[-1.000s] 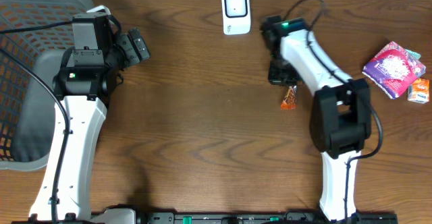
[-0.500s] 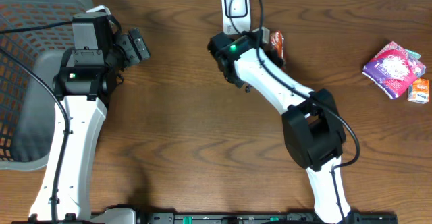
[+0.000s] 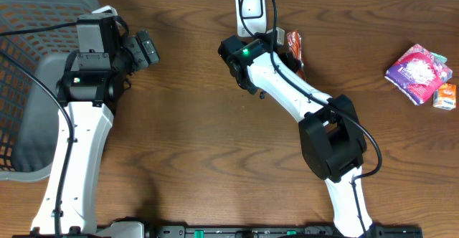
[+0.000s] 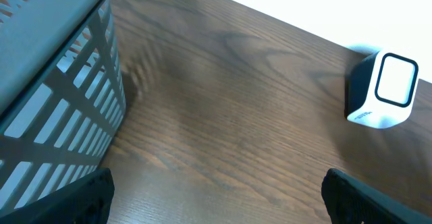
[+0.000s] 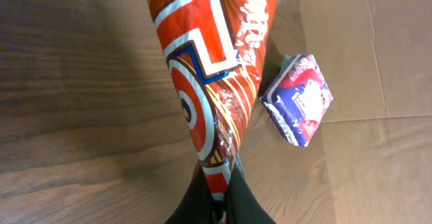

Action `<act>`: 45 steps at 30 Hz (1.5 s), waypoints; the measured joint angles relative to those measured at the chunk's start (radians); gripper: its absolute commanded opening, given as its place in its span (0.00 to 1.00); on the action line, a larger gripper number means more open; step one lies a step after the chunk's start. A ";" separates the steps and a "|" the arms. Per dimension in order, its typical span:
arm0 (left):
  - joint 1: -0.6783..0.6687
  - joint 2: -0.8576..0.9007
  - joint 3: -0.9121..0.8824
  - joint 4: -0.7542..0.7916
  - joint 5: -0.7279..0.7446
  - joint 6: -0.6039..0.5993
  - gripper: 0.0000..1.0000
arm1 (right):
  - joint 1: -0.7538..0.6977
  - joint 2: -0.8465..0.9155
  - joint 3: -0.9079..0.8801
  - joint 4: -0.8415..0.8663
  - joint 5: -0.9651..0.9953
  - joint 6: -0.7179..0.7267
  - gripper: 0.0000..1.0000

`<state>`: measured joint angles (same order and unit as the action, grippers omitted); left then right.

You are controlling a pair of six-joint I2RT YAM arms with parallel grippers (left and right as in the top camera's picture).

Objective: Scan the item barcode

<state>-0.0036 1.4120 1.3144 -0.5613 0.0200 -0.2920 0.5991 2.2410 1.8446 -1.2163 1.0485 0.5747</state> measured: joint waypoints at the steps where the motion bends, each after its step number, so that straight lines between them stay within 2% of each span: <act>1: 0.000 0.000 0.000 0.000 0.000 0.000 0.98 | 0.000 0.000 0.000 -0.002 0.000 0.000 0.02; 7: 0.000 0.000 0.000 0.000 0.000 0.000 0.98 | 0.000 0.000 0.000 0.021 -0.106 0.002 0.01; 15: 0.000 0.000 0.000 0.000 0.000 0.000 0.98 | 0.000 0.000 0.000 0.121 -0.509 -0.047 0.01; 23: 0.000 0.000 0.000 0.000 0.000 0.000 0.98 | -0.001 0.000 0.000 0.160 -0.920 -0.273 0.01; 32: 0.000 0.000 0.000 0.000 0.000 0.000 0.98 | -0.086 0.000 0.000 0.034 -1.378 -0.522 0.01; 35: 0.000 0.000 0.000 0.000 0.000 0.000 0.98 | -0.159 0.000 0.000 -0.013 -1.569 -0.629 0.09; 39: 0.000 0.000 0.000 0.000 0.000 0.000 0.98 | -0.256 0.000 0.000 -0.071 -1.795 -0.740 0.12; 45: 0.000 0.000 0.000 0.000 0.000 0.000 0.98 | -0.346 0.000 -0.003 -0.119 -1.926 -0.801 0.30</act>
<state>-0.0036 1.4120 1.3144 -0.5610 0.0200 -0.2920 0.2535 2.2410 1.8420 -1.3354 -0.8780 -0.2268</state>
